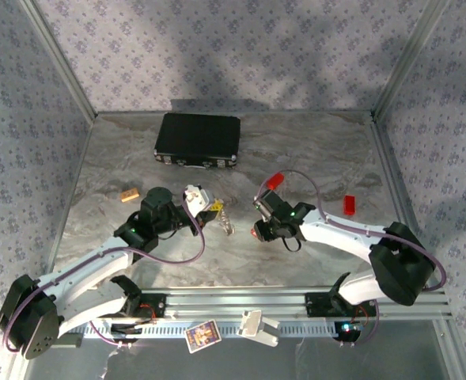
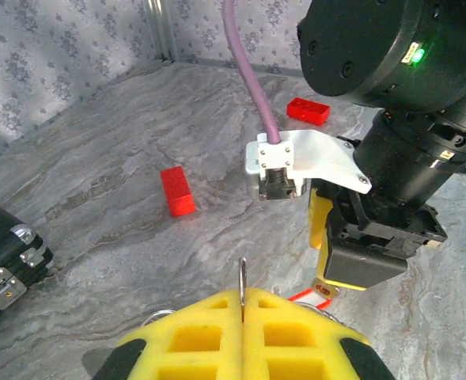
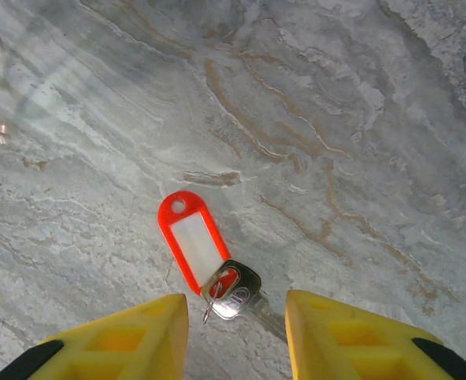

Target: Put the keys on the keyring

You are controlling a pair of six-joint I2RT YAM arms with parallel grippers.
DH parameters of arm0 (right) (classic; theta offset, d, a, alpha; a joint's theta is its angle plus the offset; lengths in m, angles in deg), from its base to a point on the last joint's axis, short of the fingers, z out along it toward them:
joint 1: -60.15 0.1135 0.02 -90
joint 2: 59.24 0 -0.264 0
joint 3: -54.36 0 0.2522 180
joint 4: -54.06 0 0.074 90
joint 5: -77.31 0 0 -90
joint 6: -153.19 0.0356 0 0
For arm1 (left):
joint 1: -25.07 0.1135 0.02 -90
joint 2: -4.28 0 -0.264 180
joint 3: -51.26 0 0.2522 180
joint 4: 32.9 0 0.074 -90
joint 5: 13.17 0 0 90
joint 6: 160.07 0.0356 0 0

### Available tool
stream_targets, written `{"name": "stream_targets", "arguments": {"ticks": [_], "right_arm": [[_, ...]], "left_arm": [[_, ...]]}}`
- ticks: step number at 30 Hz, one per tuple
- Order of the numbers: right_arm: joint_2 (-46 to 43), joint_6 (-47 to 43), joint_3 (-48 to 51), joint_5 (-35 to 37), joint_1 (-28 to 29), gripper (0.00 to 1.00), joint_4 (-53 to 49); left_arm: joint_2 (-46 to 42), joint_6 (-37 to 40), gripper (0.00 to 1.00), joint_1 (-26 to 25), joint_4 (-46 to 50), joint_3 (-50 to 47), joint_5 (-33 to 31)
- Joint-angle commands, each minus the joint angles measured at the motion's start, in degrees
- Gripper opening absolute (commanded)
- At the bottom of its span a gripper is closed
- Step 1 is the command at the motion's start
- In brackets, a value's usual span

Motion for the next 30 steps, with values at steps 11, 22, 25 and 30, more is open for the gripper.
{"name": "stream_targets", "arguments": {"ticks": [11, 22, 25, 30], "right_arm": [[5.7, 4.4, -1.4, -2.5, 0.7, 0.29, -2.0], [6.4, 4.3, -2.0, -2.9, 1.3, 0.31, -1.2], [5.8, 4.4, -2.5, -1.2, 1.6, 0.37, -1.8], [7.2, 4.8, -3.5, 0.1, 1.5, 0.37, -2.4]], "left_arm": [[-0.2, 1.3, 0.00, -0.6, -2.1, 2.5, -0.1], [-0.5, 1.8, 0.00, -0.8, -2.0, 2.4, -0.3], [-0.6, 1.9, 0.00, -0.9, -2.0, 2.4, -0.3], [-0.5, 1.9, 0.00, -0.9, -2.2, 2.3, -0.2]]}}
